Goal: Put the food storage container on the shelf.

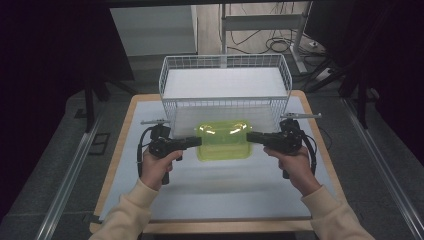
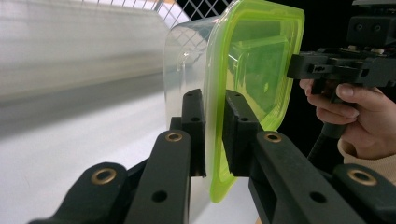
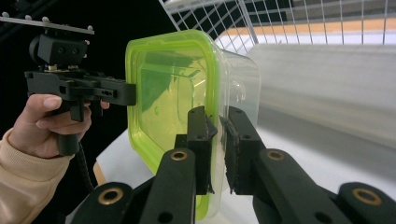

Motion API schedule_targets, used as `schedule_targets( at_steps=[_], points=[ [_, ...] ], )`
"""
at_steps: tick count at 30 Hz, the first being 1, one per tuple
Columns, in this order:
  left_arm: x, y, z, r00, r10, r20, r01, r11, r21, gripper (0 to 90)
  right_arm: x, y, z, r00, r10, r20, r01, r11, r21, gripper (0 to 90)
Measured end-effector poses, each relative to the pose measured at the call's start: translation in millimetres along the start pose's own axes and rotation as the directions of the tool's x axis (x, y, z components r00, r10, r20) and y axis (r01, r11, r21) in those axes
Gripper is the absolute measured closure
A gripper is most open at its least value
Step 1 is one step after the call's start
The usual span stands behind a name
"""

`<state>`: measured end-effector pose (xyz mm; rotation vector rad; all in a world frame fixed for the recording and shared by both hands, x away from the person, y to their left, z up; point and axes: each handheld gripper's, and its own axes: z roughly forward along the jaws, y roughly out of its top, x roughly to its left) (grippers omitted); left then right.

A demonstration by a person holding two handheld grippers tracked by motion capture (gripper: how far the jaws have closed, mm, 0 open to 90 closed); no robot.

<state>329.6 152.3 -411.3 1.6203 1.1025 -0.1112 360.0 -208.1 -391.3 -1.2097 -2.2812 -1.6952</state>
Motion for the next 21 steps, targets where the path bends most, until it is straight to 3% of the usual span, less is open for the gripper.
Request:
schedule_targets(
  at_steps=[21],
  points=[
    [-8.1,52.4,-9.4,0.9996,0.014,-0.025,-0.014,0.9998,-0.017,80.6,6.9,54.4,1.4,0.9994,-0.030,0.017,0.030,0.999,-0.016,81.9]
  ],
)
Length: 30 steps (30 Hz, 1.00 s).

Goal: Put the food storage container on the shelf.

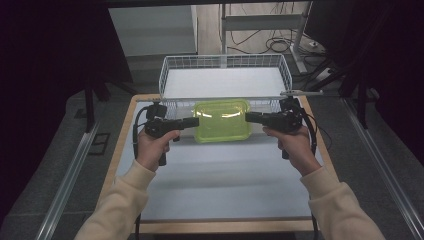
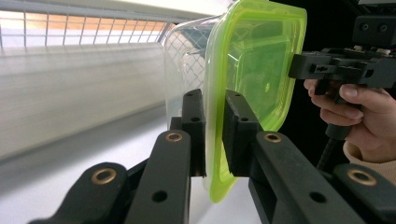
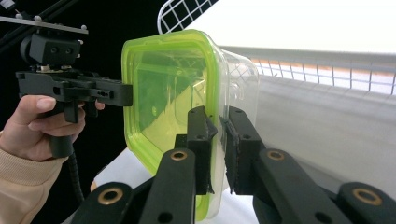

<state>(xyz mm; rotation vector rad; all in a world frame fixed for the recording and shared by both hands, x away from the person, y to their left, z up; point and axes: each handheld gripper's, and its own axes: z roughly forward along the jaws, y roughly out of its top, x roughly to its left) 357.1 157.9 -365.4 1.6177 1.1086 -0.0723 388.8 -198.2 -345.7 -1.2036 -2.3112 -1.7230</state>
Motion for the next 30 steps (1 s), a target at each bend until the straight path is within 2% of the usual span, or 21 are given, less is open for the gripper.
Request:
schedule_targets(
  at_steps=[6,13,24,30],
  points=[
    [-1.1,24.1,0.2,0.9998,0.014,-0.011,-0.014,0.9999,0.000,80.6,-2.8,18.7,1.6,1.0000,-0.003,0.001,0.003,1.000,-0.015,81.9],
    [4.3,48.7,7.4,0.9998,0.018,0.001,-0.018,0.9998,0.011,80.6,-9.3,40.2,1.7,0.9998,-0.009,0.017,0.009,1.000,-0.026,81.8],
    [17.1,76.7,19.4,0.9997,-0.009,0.022,0.009,0.9999,0.013,80.6,-19.9,67.5,6.3,0.9991,0.007,0.042,-0.006,1.000,-0.017,81.6],
    [22.8,95.5,29.1,0.9997,-0.016,0.016,0.015,0.9996,0.025,80.5,-33.2,85.1,10.8,0.9982,0.028,0.054,-0.027,0.999,-0.019,81.5]
  ],
)
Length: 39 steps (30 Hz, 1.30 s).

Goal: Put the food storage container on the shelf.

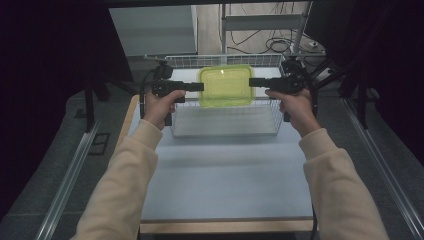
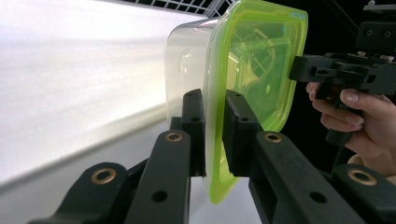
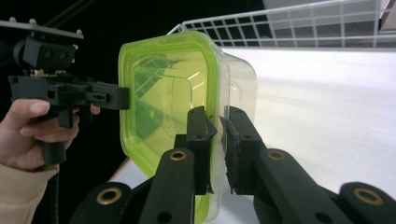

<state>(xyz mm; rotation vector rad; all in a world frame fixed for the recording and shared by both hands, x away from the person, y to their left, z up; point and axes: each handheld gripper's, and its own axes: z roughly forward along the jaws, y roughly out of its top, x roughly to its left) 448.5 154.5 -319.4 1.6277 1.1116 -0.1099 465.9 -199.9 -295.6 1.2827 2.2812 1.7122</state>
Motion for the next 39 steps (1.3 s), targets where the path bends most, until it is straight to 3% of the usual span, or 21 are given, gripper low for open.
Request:
schedule_targets(
  at_steps=[7,14,18,29,32,36,39],
  points=[
    [10.9,16.1,8.4,0.9998,-0.022,-0.005,0.022,0.9997,0.009,80.4,-9.6,14.8,8.9,0.9994,0.020,0.028,-0.020,1.000,0.007,81.1],
    [19.1,16.3,14.6,0.9989,-0.043,-0.018,0.044,0.9988,0.021,80.4,-19.2,13.4,18.8,0.9983,0.043,0.038,-0.044,0.999,0.016,80.8],
    [21.4,15.9,17.0,0.9982,-0.059,-0.016,0.058,0.9983,-0.005,80.2,-23.8,12.2,22.1,0.9976,0.063,0.029,-0.064,0.998,0.011,80.6],
    [30.0,22.3,26.5,0.9932,-0.111,-0.037,0.109,0.9927,-0.052,78.0,-29.6,16.0,36.7,0.9923,0.058,0.109,-0.059,0.998,0.008,75.5],
    [31.7,22.8,30.0,0.9930,-0.107,-0.052,0.103,0.9926,-0.064,75.7,-30.9,17.9,41.4,0.9892,0.055,0.136,-0.056,0.998,0.003,73.6],
    [34.1,22.2,35.9,0.9925,-0.100,-0.071,0.096,0.9941,-0.050,69.8,-30.1,18.6,46.3,0.9818,0.022,0.188,-0.024,1.000,0.011,68.2],
    [35.0,20.9,39.4,0.9915,-0.095,-0.089,0.089,0.9940,-0.063,62.9,-29.6,17.2,49.5,0.9705,-0.013,0.241,0.011,1.000,0.011,59.2]
  ],
)
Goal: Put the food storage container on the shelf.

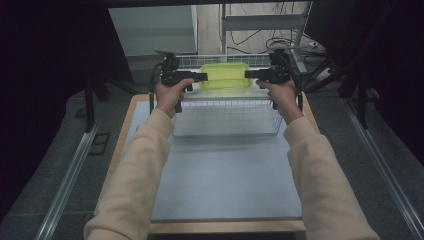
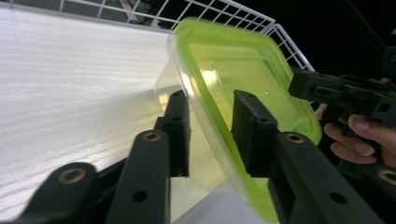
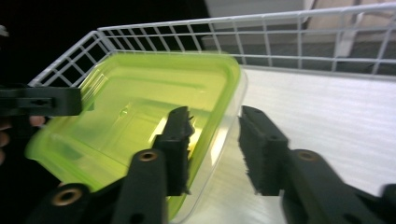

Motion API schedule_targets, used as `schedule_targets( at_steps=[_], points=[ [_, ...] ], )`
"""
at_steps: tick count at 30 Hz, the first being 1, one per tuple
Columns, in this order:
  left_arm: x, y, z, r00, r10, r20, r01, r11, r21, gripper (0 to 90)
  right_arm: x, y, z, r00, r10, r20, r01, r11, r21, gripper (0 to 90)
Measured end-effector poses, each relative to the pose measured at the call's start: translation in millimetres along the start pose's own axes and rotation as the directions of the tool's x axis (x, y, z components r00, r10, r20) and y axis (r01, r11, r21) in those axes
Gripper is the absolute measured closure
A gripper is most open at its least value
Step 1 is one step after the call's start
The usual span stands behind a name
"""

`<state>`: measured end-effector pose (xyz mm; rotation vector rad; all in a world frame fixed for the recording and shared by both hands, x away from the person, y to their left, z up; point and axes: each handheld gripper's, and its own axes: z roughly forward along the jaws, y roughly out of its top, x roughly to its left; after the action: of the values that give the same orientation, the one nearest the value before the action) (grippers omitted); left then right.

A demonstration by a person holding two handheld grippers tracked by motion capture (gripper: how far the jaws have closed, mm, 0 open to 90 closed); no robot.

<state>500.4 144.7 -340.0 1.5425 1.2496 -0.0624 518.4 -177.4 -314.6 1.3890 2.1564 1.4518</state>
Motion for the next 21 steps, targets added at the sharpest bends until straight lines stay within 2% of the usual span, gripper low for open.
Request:
schedule_targets(
  at_steps=[2,5,8,11,12,17,21],
  points=[
    [-0.5,-0.6,-0.3,1.0000,0.000,-0.005,0.000,0.9994,-0.035,56.8,0.9,-1.2,0.9,0.9999,-0.004,0.014,0.004,1.000,-0.009,54.3],
    [-2.0,0.5,-2.0,0.9998,0.011,-0.019,-0.012,0.9985,-0.054,38.6,2.0,-2.3,-0.2,0.9999,-0.010,0.013,0.010,1.000,-0.008,49.4],
    [-3.8,1.3,-7.5,0.9987,0.035,-0.038,-0.037,0.9967,-0.072,30.9,4.1,-3.2,-6.4,0.9996,-0.019,0.021,0.020,0.999,-0.047,46.5],
    [-6.3,-1.6,-16.3,0.9989,0.037,-0.027,-0.040,0.9931,-0.111,30.0,5.7,-4.1,-16.0,0.9992,-0.032,0.026,0.034,0.996,-0.081,42.4],
    [-7.0,-3.1,-19.2,0.9989,0.044,-0.016,-0.046,0.9928,-0.110,29.4,5.5,-4.8,-19.5,0.9993,-0.031,0.020,0.033,0.996,-0.085,41.5],
    [-13.5,-14.9,-36.2,0.9965,0.082,-0.012,-0.083,0.9896,-0.117,28.4,5.2,-12.3,-40.2,0.9991,-0.037,-0.019,0.034,0.992,-0.121,38.5],
    [-17.3,-29.2,-52.5,0.9939,0.109,-0.011,-0.110,0.9864,-0.123,28.3,7.0,-25.0,-58.5,0.9962,-0.069,-0.053,0.062,0.990,-0.130,37.5]
  ],
)
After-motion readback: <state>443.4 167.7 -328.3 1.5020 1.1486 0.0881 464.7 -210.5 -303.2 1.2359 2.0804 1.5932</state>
